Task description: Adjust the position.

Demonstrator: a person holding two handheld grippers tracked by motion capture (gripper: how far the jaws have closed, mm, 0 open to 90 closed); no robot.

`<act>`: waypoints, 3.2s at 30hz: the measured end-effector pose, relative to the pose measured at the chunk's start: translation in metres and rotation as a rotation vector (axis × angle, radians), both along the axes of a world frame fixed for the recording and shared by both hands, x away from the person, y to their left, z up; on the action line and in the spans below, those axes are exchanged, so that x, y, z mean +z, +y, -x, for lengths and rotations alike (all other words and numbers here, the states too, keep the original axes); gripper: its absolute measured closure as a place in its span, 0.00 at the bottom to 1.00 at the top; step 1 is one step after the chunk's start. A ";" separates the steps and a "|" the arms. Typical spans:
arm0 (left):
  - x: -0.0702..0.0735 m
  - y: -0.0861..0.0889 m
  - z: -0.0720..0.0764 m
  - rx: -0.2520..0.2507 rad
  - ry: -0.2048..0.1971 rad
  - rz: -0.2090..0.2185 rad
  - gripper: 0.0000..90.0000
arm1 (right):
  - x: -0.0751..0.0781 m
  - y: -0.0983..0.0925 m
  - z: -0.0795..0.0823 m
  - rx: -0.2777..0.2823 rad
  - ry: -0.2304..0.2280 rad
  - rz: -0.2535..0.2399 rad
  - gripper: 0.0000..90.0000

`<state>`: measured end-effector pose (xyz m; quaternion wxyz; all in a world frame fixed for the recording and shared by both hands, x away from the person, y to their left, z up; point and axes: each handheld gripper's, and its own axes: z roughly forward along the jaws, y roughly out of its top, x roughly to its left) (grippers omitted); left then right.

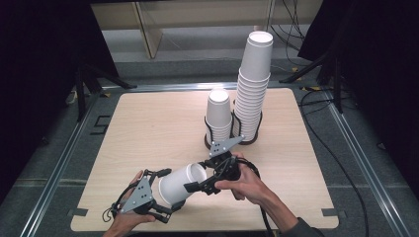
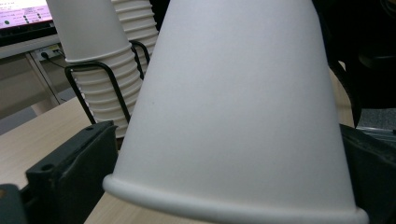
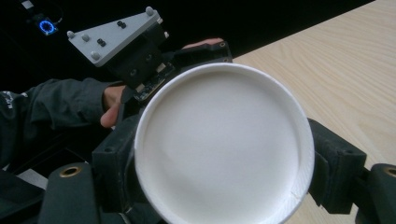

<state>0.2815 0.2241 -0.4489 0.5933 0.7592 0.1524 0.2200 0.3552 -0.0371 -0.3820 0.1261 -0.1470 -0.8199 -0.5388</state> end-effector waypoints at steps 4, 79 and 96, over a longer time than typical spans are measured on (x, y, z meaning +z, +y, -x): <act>0.002 0.001 0.000 -0.010 0.013 0.016 0.07 | 0.000 -0.002 -0.002 -0.003 0.000 -0.021 0.28; 0.002 -0.001 -0.003 -0.135 0.066 -0.105 0.08 | -0.009 0.017 0.020 0.269 -0.457 0.459 0.25; 0.010 0.003 0.000 -0.164 0.061 0.094 0.06 | -0.007 0.005 0.009 0.294 -0.335 0.205 0.25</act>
